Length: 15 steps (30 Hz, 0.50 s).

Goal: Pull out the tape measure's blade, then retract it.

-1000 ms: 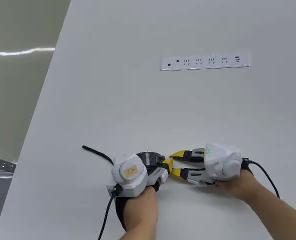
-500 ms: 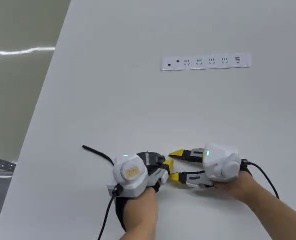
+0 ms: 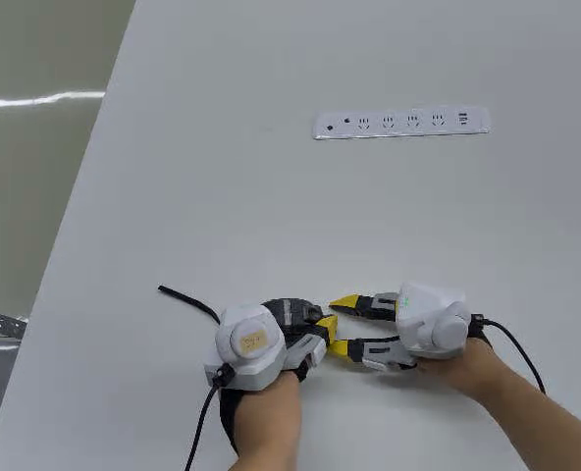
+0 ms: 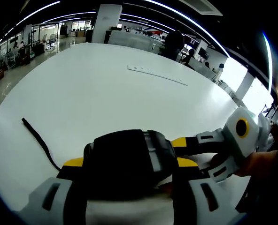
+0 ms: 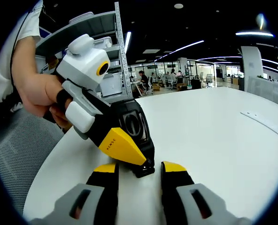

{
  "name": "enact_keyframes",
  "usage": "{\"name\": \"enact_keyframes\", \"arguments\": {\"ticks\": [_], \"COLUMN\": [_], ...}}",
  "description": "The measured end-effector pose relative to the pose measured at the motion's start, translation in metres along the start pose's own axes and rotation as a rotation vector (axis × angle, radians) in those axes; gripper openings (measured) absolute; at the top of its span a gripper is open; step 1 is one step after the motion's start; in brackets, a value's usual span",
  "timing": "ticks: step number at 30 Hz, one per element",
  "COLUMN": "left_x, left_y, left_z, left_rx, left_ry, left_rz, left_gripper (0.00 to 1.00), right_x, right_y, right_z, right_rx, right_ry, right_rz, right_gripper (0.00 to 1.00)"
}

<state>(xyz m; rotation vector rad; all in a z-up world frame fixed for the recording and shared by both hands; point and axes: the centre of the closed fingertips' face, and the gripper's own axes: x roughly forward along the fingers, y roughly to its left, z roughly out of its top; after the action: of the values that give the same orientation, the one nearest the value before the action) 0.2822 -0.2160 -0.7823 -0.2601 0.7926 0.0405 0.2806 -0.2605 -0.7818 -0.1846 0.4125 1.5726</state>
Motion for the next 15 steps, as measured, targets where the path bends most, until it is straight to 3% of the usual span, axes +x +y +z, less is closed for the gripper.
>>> {"name": "enact_keyframes", "arguments": {"ticks": [5,15], "left_x": [-0.0014,-0.0038], "left_y": [0.0014,-0.0018], "left_z": [-0.0003,0.0021], "left_rx": [-0.008,0.053], "left_ry": [-0.014,-0.025], "left_rz": [-0.017,-0.069], "left_gripper": [0.70,0.71], "right_x": [-0.0016,-0.0073], "right_y": [0.0013,0.0003], "right_z": [0.0008,0.0030], "right_rx": [0.009,0.048], "right_ry": [-0.002,-0.022], "right_rz": [-0.006,-0.057], "right_gripper": [0.37,0.39]}}
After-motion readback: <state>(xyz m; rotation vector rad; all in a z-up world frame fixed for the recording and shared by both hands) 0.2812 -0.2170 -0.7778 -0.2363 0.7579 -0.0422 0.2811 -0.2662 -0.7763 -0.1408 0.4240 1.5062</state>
